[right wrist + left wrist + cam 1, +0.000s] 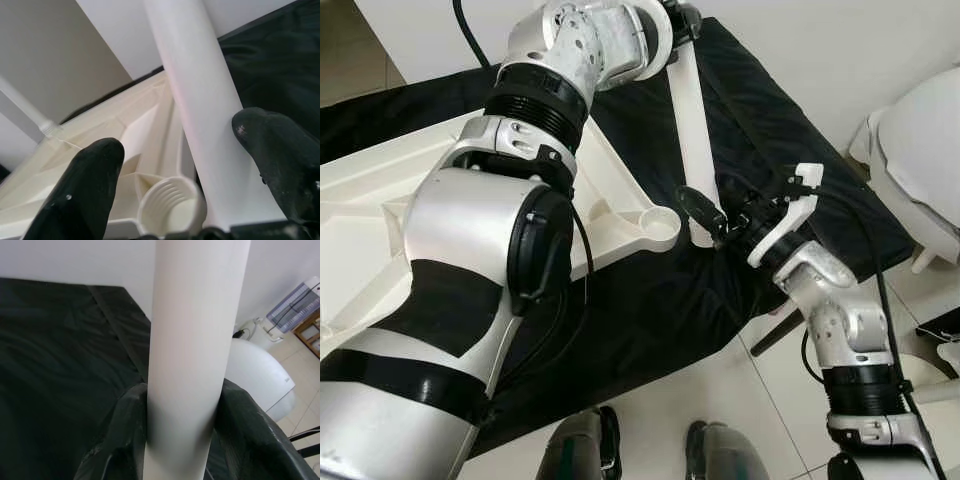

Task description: Building children table

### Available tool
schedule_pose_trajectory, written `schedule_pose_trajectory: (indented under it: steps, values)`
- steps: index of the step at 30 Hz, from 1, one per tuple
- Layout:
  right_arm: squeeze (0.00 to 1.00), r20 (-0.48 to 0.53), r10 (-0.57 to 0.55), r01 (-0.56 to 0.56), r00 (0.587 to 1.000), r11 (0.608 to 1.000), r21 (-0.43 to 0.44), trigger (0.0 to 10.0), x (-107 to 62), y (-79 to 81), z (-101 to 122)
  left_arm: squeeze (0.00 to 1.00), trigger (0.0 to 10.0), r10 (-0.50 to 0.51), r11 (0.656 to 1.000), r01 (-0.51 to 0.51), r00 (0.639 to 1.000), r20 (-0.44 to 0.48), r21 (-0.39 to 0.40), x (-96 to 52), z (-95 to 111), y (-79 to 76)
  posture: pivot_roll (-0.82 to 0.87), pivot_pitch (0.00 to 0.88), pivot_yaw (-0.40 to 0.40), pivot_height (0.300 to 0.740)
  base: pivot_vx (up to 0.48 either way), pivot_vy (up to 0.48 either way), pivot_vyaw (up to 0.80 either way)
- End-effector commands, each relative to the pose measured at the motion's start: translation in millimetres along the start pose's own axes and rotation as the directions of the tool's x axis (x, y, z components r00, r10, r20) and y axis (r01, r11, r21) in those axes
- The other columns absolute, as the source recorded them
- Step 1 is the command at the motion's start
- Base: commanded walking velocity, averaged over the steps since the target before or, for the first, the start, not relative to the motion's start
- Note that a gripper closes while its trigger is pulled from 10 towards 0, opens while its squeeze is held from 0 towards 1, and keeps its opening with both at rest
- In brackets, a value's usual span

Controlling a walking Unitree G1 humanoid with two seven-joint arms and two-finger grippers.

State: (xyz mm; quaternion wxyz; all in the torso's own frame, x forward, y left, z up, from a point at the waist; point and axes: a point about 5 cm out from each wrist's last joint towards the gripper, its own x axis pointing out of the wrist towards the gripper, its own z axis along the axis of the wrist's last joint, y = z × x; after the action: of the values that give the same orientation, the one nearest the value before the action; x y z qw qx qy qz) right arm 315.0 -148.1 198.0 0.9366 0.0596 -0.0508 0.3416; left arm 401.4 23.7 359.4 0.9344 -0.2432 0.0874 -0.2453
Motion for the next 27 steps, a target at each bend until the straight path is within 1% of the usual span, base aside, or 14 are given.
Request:
schedule_pose_trajectory:
  steps: [1,7,8,14,17,18,19,20,21,23,24,25,26,27]
  values:
    - [0.00,-0.037,0.033,-0.033,0.999,0.999,0.004,10.0,5.6,2.8,-6,0.00,10.0,-0.395,0.919,0.394,0.919,0.012,0.022,-4.7,5,-30.1,-0.06,0.089,0.062,0.740,0.000,0.000,0.00]
    - [0.00,-0.039,0.038,-0.037,0.999,0.999,0.011,10.0,9.5,2.1,-1,0.00,10.0,-0.400,0.916,0.399,0.917,0.011,0.036,-5.2,4,-30.3,-0.06,0.089,0.061,0.740,0.000,0.000,0.00]
    - [0.00,-0.042,0.041,-0.040,0.998,0.999,0.019,10.0,10.0,1.7,1,0.00,0.0,-0.407,0.913,0.406,0.913,0.017,0.045,-6.0,5,-30.4,-0.05,0.088,0.061,0.740,0.000,0.000,0.00]
    - [0.00,-0.045,0.019,-0.018,0.999,1.000,0.024,10.0,10.9,-3.9,5,0.00,0.0,-0.428,0.903,0.426,0.903,0.028,0.051,-8.0,6,-31.4,-0.05,0.084,0.059,0.740,0.000,0.000,0.00]
    - [0.00,-0.045,0.019,-0.018,0.999,1.000,0.024,10.0,10.9,-3.9,5,0.00,0.0,-0.428,0.903,0.426,0.903,0.028,0.051,-8.0,6,-31.4,-0.05,0.084,0.059,0.740,0.000,0.000,0.00]
    - [0.00,-0.041,-0.001,0.001,0.999,1.000,0.017,10.0,12.6,-8.8,9,0.00,0.0,-0.441,0.896,0.439,0.897,0.029,0.062,-9.2,7,-34.0,-0.06,0.082,0.056,0.740,0.000,0.000,0.00]
    - [0.00,-0.041,-0.024,0.024,0.999,1.000,-0.003,10.0,15.1,-14.2,13,0.00,6.3,-0.452,0.890,0.450,0.891,0.027,0.073,-10.3,8,-36.9,-0.06,0.078,0.054,0.740,0.000,0.000,0.00]
    - [0.00,-0.041,-0.024,0.024,0.999,1.000,-0.003,10.0,15.1,-14.2,13,0.00,6.3,-0.452,0.890,0.450,0.891,0.027,0.073,-10.3,8,-36.9,-0.06,0.078,0.054,0.740,0.000,0.000,0.00]
    - [0.00,-0.042,-0.040,0.039,0.998,0.999,-0.020,10.0,18.1,-18.8,18,0.00,10.0,-0.468,0.881,0.463,0.883,0.030,0.093,-11.7,8,-40.5,-0.06,0.074,0.051,0.740,0.000,0.000,0.00]
    - [0.00,-0.042,-0.040,0.039,0.998,0.999,-0.020,10.0,18.1,-18.8,18,0.00,10.0,-0.468,0.881,0.463,0.883,0.030,0.093,-11.7,8,-40.5,-0.06,0.074,0.051,0.740,0.000,0.000,0.00]
    - [0.00,-0.041,-0.048,0.046,0.998,0.998,-0.033,10.0,20.7,-22.2,23,0.00,10.0,-0.484,0.870,0.477,0.875,0.033,0.123,-13.2,9,-43.9,-0.06,0.071,0.046,0.740,0.000,0.000,0.00]
    - [0.00,-0.041,-0.048,0.046,0.998,0.998,-0.033,10.0,20.7,-22.2,23,0.00,10.0,-0.484,0.870,0.477,0.875,0.033,0.123,-13.2,9,-43.9,-0.06,0.071,0.046,0.740,0.000,0.000,0.00]
    - [0.00,-0.015,-0.041,0.040,0.999,0.996,-0.077,10.0,23.1,-23.7,31,0.00,10.0,-0.496,0.861,0.486,0.868,0.037,0.148,-14.2,9,-46.3,-0.06,0.067,0.041,0.740,0.000,0.000,0.00]
    - [0.00,-0.015,-0.041,0.040,0.999,0.996,-0.077,10.0,23.1,-23.7,31,0.00,10.0,-0.496,0.861,0.486,0.868,0.037,0.148,-14.2,9,-46.3,-0.06,0.067,0.041,0.740,0.000,0.000,0.00]
